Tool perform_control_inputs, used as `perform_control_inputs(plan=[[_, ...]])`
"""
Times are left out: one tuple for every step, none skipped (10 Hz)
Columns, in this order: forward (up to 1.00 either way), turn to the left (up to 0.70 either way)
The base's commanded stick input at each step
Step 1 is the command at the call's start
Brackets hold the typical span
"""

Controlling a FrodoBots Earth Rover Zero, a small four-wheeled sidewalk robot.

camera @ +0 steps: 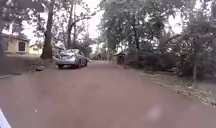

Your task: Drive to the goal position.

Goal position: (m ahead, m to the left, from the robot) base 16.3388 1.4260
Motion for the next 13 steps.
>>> perform_control_inputs(plan=[[0.70, 0.00], [0.70, 0.00], [0.70, 0.00], [0.70, 0.00], [0.70, 0.00], [0.70, 0.00], [0.70, 0.00], [0.70, 0.00], [0.70, 0.00], [0.70, 0.00], [0.70, 0.00], [0.70, 0.00], [0.70, 0.00]])
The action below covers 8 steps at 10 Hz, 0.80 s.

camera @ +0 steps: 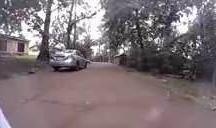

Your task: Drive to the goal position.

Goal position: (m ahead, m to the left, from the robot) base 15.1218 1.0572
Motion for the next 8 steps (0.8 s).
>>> perform_control_inputs(plan=[[0.70, 0.00], [0.70, 0.00], [0.70, 0.00], [0.70, 0.00], [0.70, 0.00], [0.70, 0.00], [0.70, 0.00], [0.70, 0.00]])
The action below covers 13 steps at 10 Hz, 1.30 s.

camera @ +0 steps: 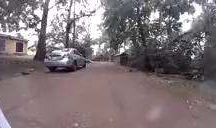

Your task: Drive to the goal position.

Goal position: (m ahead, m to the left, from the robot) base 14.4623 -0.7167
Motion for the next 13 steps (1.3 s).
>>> perform_control_inputs(plan=[[0.70, 0.00], [0.70, 0.00], [0.70, 0.00], [0.70, 0.00], [0.70, 0.00], [0.70, 0.00], [0.70, 0.00], [0.70, 0.00], [0.70, 0.00], [0.70, 0.00], [0.70, 0.00], [0.70, 0.00], [0.70, 0.00]])
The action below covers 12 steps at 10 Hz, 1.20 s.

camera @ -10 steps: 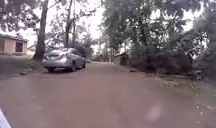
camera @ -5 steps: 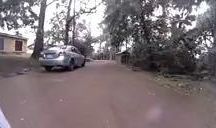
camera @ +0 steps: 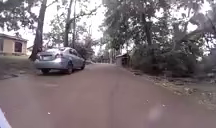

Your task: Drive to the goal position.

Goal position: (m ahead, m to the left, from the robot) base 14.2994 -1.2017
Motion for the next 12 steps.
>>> perform_control_inputs(plan=[[0.70, 0.00], [0.70, 0.00], [0.70, 0.00], [0.70, 0.00], [0.70, 0.00], [0.70, 0.00], [0.70, 0.00], [0.70, 0.00], [0.70, 0.00], [0.70, 0.00], [0.70, 0.00], [0.70, 0.00]])
